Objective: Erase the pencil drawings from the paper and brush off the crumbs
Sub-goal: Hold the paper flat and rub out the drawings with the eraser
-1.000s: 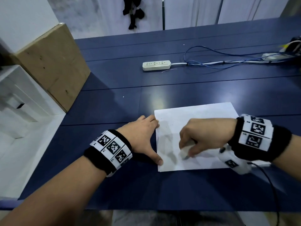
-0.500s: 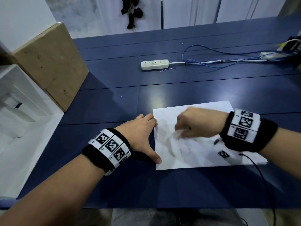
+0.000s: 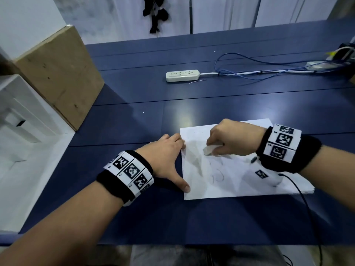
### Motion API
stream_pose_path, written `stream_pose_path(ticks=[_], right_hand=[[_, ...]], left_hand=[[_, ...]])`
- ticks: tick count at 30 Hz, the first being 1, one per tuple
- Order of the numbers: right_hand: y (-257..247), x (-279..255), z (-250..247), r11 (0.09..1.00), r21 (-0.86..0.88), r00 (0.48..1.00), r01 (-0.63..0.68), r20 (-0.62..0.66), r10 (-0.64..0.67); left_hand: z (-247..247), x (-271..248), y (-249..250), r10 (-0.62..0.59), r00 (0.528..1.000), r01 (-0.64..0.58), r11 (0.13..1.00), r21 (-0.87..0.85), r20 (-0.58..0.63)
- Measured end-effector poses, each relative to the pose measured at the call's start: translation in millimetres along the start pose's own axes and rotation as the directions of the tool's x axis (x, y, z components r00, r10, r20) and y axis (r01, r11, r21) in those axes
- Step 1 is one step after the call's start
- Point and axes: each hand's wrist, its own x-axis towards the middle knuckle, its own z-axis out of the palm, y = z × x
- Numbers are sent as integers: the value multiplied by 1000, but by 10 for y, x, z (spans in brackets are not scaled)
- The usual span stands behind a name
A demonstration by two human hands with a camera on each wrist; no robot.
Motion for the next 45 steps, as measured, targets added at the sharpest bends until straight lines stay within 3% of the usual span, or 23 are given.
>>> stream_pose_path(ticks=[2, 4, 6, 8, 11, 14, 16, 18, 20, 23, 26, 27, 30, 32, 34, 37, 40, 42, 45], right_hand=[[-29, -54, 28, 997, 24, 997, 73, -8, -73], [-174, -190, 17, 969, 150, 972, 197, 100, -213], [-302, -287, 31, 940, 254, 932, 226, 226, -285], [-275, -251, 37, 948, 238, 939, 210, 219, -263], [-100, -66, 14, 991, 102, 990, 90, 103, -101], [4, -20, 39, 1000, 17, 1000, 7, 18, -8], [-83, -113, 55, 994, 35, 994, 108, 28, -109], [-230, -238, 42, 964, 151, 959, 219, 147, -241], [-307, -288, 30, 946, 228, 928, 230, 241, -283], [-205, -165, 21, 979, 118, 967, 169, 175, -188], [24, -36, -7, 999, -31, 999, -26, 45, 28], [76, -41, 11, 999, -36, 999, -41, 22, 41], [-87, -213, 18, 992, 52, 988, 112, 100, -117], [-294, -362, 6, 960, 189, 935, 207, 250, -251], [-343, -374, 16, 945, 201, 909, 258, 281, -308], [-160, -140, 18, 988, 27, 979, 155, 133, -157], [59, -30, 16, 998, -62, 1000, 5, 26, -3], [-36, -116, 11, 994, -34, 995, 99, 28, -98], [-325, -345, -3, 954, 145, 933, 261, 217, -288]], left_hand=[[-4, -2, -2, 0, 1000, 0, 1000, -4, 1], [-3, 7, -4, 0, 1000, 0, 1000, -7, 2], [1, 18, -4, -1, 1000, 1, 1000, 0, 5], [5, 24, 0, -3, 1000, 3, 1000, 4, 6], [3, 11, 4, -4, 1000, 4, 1000, 2, 2], [1, -1, 8, -4, 1000, 4, 1000, -2, 0], [0, 1, 7, 0, 1000, 0, 1000, 2, -4], [1, 6, 3, -2, 1000, 2, 1000, 2, 2], [0, 8, 5, -3, 1000, 3, 1000, 4, 5], [-3, 9, 9, -2, 1000, 2, 1000, 7, 8], [1, 1, 11, -2, 1000, 2, 1000, -9, 4], [5, -2, 7, -2, 1000, 2, 1000, -15, 5], [9, -1, -9, -6, 1000, 6, 1000, -25, 2], [7, 9, -5, -1, 1000, 1, 1000, -20, 1], [7, 16, 0, 0, 1000, 0, 1000, -13, 8], [3, 10, 2, -6, 1000, 6, 1000, -7, 9], [10, -8, 3, -7, 1000, 7, 1000, -18, 3], [8, -5, -5, -10, 1000, 10, 1000, -27, -1], [23, 9, -13, -8, 1000, 8, 999, -31, 3]])
